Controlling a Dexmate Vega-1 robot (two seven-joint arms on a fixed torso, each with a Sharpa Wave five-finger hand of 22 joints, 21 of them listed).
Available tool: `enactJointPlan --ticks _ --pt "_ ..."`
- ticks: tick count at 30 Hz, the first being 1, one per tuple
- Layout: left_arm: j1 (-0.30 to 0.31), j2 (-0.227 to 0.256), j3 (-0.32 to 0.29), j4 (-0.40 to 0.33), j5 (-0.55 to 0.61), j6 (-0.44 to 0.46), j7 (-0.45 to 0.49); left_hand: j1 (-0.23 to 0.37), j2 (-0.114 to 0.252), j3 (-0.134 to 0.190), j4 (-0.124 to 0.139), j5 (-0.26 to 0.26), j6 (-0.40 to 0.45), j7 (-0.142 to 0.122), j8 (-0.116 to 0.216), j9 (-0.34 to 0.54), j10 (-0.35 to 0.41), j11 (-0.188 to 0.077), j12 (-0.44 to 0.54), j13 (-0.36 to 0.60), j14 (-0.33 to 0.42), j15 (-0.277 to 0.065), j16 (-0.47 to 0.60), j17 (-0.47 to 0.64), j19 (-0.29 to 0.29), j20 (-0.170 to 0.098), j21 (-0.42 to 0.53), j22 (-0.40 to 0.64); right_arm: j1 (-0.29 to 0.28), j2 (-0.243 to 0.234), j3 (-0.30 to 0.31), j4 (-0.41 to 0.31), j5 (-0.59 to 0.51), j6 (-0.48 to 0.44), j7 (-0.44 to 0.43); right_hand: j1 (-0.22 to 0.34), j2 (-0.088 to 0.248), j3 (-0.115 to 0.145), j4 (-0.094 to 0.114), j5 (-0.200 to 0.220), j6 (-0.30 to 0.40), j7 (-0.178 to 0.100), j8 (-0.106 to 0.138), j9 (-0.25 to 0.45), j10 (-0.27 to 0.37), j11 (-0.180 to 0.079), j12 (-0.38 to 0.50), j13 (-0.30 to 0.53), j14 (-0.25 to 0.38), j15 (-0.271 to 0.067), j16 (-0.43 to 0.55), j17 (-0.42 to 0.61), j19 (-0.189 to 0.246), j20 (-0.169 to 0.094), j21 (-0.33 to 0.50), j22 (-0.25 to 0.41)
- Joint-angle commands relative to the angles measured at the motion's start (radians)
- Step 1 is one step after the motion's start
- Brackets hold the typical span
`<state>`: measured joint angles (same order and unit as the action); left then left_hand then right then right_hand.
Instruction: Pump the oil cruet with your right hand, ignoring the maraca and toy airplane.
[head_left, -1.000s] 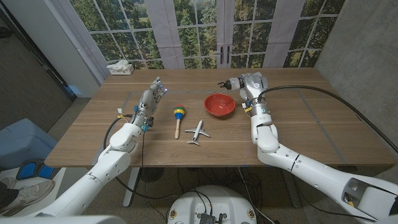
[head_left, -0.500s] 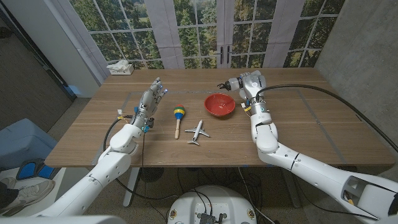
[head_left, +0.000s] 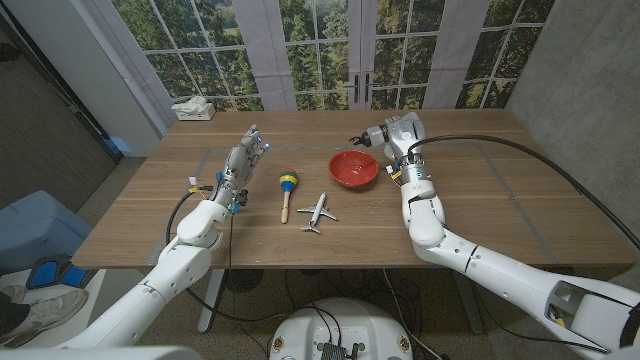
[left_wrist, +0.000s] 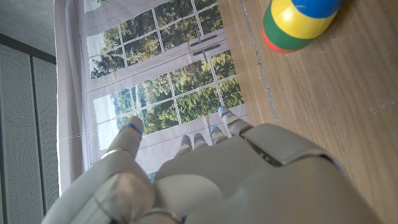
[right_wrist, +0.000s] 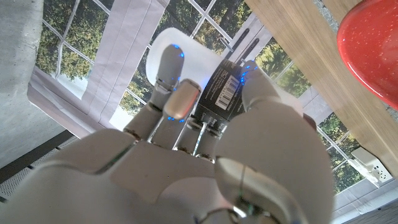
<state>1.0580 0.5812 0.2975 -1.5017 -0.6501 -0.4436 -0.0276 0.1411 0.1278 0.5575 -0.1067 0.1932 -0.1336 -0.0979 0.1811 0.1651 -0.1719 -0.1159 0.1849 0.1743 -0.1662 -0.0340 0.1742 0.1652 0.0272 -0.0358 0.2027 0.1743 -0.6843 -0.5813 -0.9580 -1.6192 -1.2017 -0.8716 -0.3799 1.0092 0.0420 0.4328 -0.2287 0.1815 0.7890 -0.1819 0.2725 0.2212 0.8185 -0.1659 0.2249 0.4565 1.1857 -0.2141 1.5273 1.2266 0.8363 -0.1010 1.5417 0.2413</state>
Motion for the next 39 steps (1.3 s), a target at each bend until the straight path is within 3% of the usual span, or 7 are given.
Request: enactJointPlan --ticks 1,9,14,22,27,32,39 --pt "-0.014 -0.009 0.002 0.022 -0.008 -0.003 -0.009 -0.011 0.038 0.004 -0.003 -0.002 0.001 0.003 0.001 0.005 -0.044 0.009 0.001 0.002 -0.075 -0.085 0.002 0.003 0.003 -0.057 -0.004 0.003 0.02 0.003 -0.003 -0.006 -0.049 0.003 0.1 -0.015 0.147 0.15 0.14 0.011 0.054 -0.026 -0.005 0.014 0.08 -0.032 0.022 0.046 -0.006 0.0 -0.004 0.003 -0.01 -0.116 0.006 0.023" --pt "-0.028 -0.011 0.003 0.038 -0.012 0.003 -0.016 -0.012 0.046 0.008 0.003 0.0 0.001 0.002 0.001 0.005 -0.043 0.01 0.002 0.001 -0.075 -0.085 0.002 0.003 0.004 -0.056 -0.004 0.003 0.034 0.008 0.0 0.002 -0.061 0.02 0.166 0.02 0.151 0.24 0.147 0.013 0.07 0.067 0.06 0.125 0.149 -0.012 0.121 0.255 -0.014 0.0 -0.008 0.004 -0.031 -0.12 -0.01 0.026" --pt "-0.038 -0.013 0.006 0.049 -0.011 0.004 -0.02 -0.012 0.047 0.009 0.004 0.0 0.001 0.0 0.001 0.005 -0.044 0.01 0.002 0.001 -0.075 -0.085 0.002 0.003 0.004 -0.057 -0.004 0.003 0.039 0.028 0.0 0.019 -0.072 0.002 0.184 0.037 0.152 0.288 0.169 0.018 0.054 0.087 0.144 0.366 0.101 0.004 0.334 0.694 -0.077 0.001 0.022 0.016 -0.08 -0.122 -0.028 0.006" --pt "-0.052 -0.017 0.008 0.064 -0.015 0.005 -0.03 -0.011 0.046 0.011 0.005 0.001 0.003 -0.021 0.001 0.005 -0.043 0.01 0.002 0.001 -0.076 -0.086 0.001 0.003 0.003 -0.057 -0.004 0.003 0.027 -0.028 0.023 -0.059 -0.028 0.078 0.233 0.088 0.141 0.374 0.138 0.044 0.049 0.15 0.152 0.451 0.034 0.105 0.476 0.784 -0.136 0.002 0.024 0.019 -0.083 -0.123 -0.049 -0.042" --pt "-0.059 -0.019 0.009 0.071 -0.017 0.006 -0.033 -0.011 0.046 0.012 0.005 0.001 0.006 -0.03 0.002 0.005 -0.044 0.008 0.001 0.001 -0.076 -0.085 0.001 0.002 0.003 -0.056 -0.004 0.003 0.024 -0.035 0.027 -0.051 -0.033 0.107 0.207 -0.167 0.071 0.478 0.092 0.497 0.148 0.167 0.117 0.494 0.011 0.091 0.863 0.783 -0.127 0.002 0.051 0.024 -0.033 -0.123 -0.092 -0.049" --pt "-0.061 -0.019 0.01 0.075 -0.016 0.008 -0.034 -0.01 0.046 0.013 0.005 0.001 0.006 -0.036 0.002 0.005 -0.045 0.008 0.001 0.001 -0.077 -0.086 0.001 0.002 0.003 -0.057 -0.005 0.003 0.018 -0.056 0.046 -0.044 -0.002 0.183 0.121 -0.413 -0.047 0.71 0.087 1.03 0.306 0.222 0.223 0.626 0.076 0.102 1.121 0.781 -0.046 0.005 0.063 0.028 0.031 -0.124 -0.08 -0.005" --pt "-0.06 -0.018 0.008 0.074 -0.017 0.005 -0.032 -0.01 0.046 0.014 0.005 0.001 0.005 -0.039 0.001 0.005 -0.046 0.008 0.001 0.001 -0.076 -0.085 0.001 0.002 0.003 -0.057 -0.004 0.003 0.021 0.001 0.044 0.003 -0.032 0.122 0.101 -0.484 -0.092 0.818 0.089 1.076 0.391 0.236 0.27 0.647 0.123 0.102 1.202 0.784 -0.018 0.003 0.065 0.03 0.062 -0.121 -0.082 0.047"
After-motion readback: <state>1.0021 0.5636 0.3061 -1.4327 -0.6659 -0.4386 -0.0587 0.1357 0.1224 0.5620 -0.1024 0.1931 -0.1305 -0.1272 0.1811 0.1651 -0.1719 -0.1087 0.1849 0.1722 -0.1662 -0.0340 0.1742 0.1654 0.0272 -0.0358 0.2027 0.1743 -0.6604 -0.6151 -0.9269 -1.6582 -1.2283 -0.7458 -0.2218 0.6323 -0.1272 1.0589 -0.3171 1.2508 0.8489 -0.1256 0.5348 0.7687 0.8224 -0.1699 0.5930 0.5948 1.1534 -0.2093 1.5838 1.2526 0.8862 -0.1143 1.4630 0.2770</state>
